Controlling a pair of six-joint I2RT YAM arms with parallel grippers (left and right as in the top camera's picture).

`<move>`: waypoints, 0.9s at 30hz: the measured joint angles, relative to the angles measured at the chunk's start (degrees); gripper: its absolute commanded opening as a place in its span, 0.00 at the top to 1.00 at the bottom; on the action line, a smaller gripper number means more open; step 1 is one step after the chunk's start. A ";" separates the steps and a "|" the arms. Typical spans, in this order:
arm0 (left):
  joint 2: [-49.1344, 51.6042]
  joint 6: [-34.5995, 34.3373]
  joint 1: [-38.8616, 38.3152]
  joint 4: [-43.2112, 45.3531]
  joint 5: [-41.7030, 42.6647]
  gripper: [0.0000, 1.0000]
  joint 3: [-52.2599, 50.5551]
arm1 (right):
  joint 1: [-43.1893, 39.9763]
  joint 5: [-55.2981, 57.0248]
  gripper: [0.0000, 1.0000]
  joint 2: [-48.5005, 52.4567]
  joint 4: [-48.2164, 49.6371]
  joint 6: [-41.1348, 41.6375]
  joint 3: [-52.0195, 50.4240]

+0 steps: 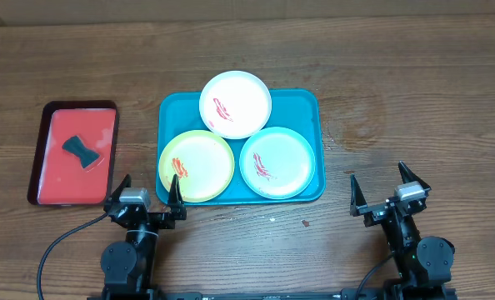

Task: Clean dirty plates on tray and stack at the side

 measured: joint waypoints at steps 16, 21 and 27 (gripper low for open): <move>0.00 0.02 0.02 0.00 0.00 0.00 0.00 | 0.02 0.00 0.00 0.00 0.02 0.00 0.00; 0.00 -0.87 0.02 0.09 0.76 0.00 0.00 | 0.02 0.00 0.00 0.00 0.02 0.00 0.00; 0.00 -7.56 0.02 8.98 5.60 0.00 -0.09 | 0.02 0.00 0.00 0.00 0.02 -0.02 0.00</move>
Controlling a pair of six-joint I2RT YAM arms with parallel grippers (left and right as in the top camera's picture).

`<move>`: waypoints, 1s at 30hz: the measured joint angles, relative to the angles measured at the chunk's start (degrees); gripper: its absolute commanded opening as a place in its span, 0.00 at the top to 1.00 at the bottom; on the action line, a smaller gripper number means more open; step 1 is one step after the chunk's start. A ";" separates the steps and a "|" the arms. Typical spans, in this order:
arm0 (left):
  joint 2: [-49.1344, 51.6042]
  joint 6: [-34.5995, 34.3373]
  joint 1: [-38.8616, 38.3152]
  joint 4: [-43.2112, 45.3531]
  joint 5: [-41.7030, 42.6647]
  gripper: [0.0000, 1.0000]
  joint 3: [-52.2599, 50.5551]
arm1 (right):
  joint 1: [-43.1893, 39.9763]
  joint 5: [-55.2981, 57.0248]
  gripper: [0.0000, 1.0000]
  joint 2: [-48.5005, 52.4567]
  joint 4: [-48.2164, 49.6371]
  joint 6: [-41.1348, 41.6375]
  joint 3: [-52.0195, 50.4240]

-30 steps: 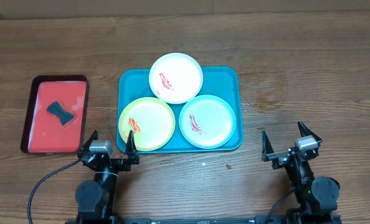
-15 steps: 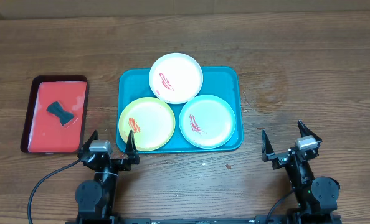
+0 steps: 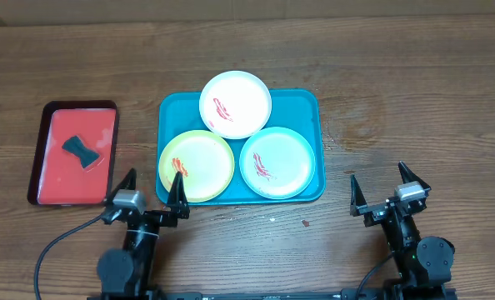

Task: Clean dirty plates on tray and stack at the side
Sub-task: 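Move the left gripper to the red tray and grasp the green sponge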

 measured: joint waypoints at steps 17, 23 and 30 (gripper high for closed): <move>8.09 4.28 0.00 -2.27 2.29 0.00 20.48 | 0.00 0.00 0.00 -0.04 0.09 0.04 0.00; 26.82 5.90 0.00 -21.81 0.31 0.00 40.61 | -0.07 -0.02 0.00 -0.04 0.11 0.00 0.00; 51.34 6.54 0.00 -35.69 1.92 0.00 57.96 | -0.22 0.00 0.00 -0.04 0.13 0.02 0.00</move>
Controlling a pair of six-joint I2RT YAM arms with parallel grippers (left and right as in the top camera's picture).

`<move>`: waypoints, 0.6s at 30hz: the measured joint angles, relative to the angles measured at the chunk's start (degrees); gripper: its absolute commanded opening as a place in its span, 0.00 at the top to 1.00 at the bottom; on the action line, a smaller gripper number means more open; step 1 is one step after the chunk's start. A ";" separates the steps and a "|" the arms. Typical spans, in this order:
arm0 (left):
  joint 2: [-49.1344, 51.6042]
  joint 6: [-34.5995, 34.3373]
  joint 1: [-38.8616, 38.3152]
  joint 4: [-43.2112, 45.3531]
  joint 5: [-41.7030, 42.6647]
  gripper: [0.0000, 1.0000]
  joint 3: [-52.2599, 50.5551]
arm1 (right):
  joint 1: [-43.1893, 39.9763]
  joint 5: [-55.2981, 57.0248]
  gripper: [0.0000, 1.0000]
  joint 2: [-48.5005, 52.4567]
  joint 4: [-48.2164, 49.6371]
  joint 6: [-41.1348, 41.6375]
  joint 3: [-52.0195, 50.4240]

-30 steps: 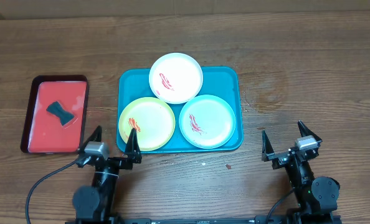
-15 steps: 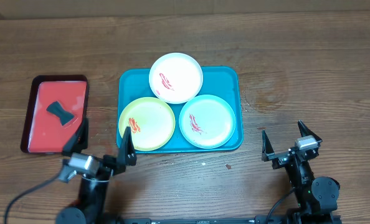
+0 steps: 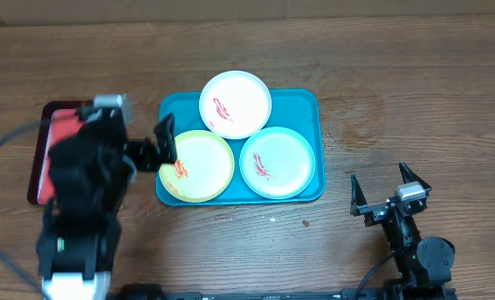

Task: Clean dirty plates on tray and stack at the side
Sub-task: 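Move the left gripper to the red tray and grasp the green sponge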

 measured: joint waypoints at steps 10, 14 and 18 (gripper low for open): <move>19.15 -7.82 8.15 -16.98 -14.80 0.00 17.31 | 0.00 0.00 0.00 0.00 0.00 -0.02 0.00; 23.93 -9.35 12.31 -18.82 -16.94 0.00 18.05 | 0.00 0.00 0.00 -0.02 0.02 0.00 0.00; 28.61 -10.73 16.55 -18.86 -17.07 0.00 18.05 | 0.00 -0.02 0.00 0.00 0.00 0.00 0.00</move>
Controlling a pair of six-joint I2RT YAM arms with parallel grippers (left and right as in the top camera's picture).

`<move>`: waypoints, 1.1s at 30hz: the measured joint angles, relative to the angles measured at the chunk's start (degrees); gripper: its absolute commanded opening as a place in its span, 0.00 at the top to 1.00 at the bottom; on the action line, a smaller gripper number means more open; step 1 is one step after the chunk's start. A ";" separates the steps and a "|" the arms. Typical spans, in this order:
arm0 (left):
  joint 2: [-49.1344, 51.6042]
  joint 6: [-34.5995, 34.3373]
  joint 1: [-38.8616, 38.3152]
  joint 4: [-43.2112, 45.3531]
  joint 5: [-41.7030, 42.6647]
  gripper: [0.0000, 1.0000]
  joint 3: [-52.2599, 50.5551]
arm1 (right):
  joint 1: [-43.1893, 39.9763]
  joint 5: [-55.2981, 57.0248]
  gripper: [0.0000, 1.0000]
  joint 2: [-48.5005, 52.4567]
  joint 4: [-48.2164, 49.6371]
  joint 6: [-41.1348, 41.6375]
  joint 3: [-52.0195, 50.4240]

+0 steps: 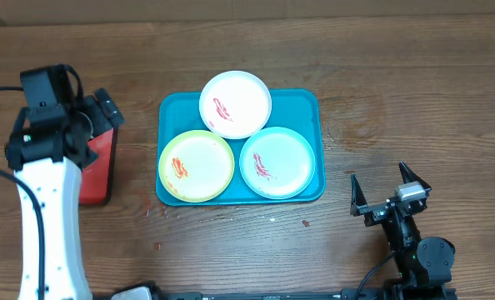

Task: Clean dirty plates on tray and stack at the side
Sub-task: 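Move the left gripper to the red tray and grasp the green sponge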

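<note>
Three plates with red smears lie on the blue tray (pixel 308 102): a white plate (pixel 236 103) at the back, a yellow-green plate (pixel 196 166) front left, a pale green plate (pixel 277 162) front right. My left gripper (pixel 77 125) hangs over the red tray (pixel 95 171) left of the blue tray; one finger (pixel 107 108) sticks out wide, so it looks open. The dark sponge is hidden under the arm. At the front right my right gripper (pixel 382 188) stands open and holds nothing.
The left arm's white link (pixel 47 225) covers most of the red tray and the table's left front. Wooden table surface surrounds both trays, with small crumbs (pixel 304 223) in front of the blue tray.
The left arm has moved left, from over the blue tray's left edge to above the red tray, hiding the sponge. The plates and the right arm have not moved.
Both arms were parked open at the table's front, with the sponge in view on the red tray. The left arm then stood slightly raised, later high between the two trays, and now hangs over the red tray. The plates stay smeared in place.
</note>
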 measured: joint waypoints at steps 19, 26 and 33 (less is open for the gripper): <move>20.44 -3.15 18.73 4.24 20.63 0.00 0.11 | 0.00 0.02 0.00 0.00 0.00 -0.02 0.00; 24.90 -4.55 18.05 4.24 14.84 0.41 0.11 | 0.00 0.00 0.00 0.00 0.00 0.00 0.00; 28.41 -5.01 14.34 4.92 9.57 0.19 0.13 | 0.00 0.02 0.00 0.00 0.00 0.00 0.00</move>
